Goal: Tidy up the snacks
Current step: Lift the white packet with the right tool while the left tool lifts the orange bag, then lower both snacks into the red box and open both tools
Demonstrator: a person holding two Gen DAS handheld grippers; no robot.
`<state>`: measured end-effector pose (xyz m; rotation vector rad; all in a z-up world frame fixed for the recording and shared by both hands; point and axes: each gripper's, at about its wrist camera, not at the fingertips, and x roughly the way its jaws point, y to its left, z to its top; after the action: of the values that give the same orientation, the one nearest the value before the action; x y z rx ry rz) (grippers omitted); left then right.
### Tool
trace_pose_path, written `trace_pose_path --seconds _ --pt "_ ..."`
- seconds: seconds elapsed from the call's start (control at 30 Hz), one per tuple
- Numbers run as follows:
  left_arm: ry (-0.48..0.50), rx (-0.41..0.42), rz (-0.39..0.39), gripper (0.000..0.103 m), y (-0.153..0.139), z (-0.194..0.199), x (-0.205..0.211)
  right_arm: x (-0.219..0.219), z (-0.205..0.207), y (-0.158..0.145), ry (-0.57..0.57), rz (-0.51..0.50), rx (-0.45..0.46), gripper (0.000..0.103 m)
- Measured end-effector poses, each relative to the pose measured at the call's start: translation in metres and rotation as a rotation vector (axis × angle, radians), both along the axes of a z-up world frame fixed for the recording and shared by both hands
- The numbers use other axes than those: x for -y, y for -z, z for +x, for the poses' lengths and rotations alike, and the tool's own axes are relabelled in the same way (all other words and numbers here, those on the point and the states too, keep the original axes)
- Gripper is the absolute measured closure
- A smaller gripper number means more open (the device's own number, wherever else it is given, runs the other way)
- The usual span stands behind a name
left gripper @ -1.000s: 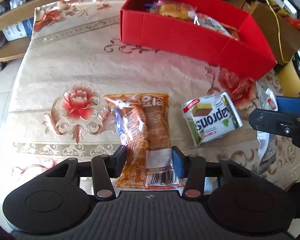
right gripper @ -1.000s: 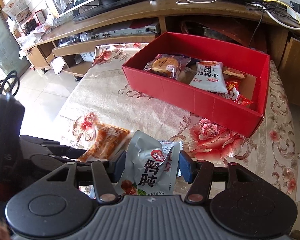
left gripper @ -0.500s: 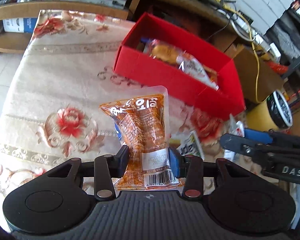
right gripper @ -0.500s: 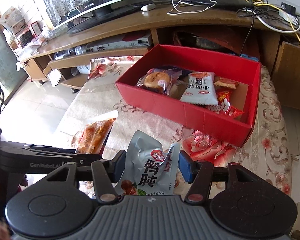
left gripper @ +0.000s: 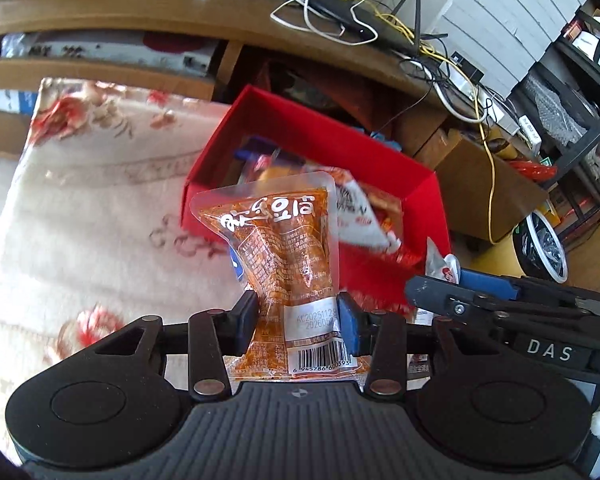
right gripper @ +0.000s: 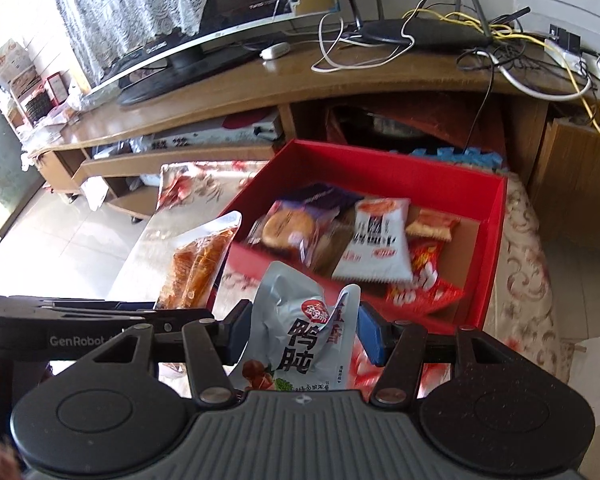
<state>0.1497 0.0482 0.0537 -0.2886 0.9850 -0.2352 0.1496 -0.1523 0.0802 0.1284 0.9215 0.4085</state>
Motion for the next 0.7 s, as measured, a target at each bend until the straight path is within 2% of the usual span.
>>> trace_pose_path --seconds 0.33,0.7 --pt "0.019 0.019 0.017 0.052 -0.002 0.059 0.018 0.007 0.057 0.002 0.049 -0.009 -0.002 0.048" --pt "0.009 0.0 0.056 0.052 0.016 0.108 0.022 0.008 0.111 0.02 0.075 -0.035 -0.025 0.048"
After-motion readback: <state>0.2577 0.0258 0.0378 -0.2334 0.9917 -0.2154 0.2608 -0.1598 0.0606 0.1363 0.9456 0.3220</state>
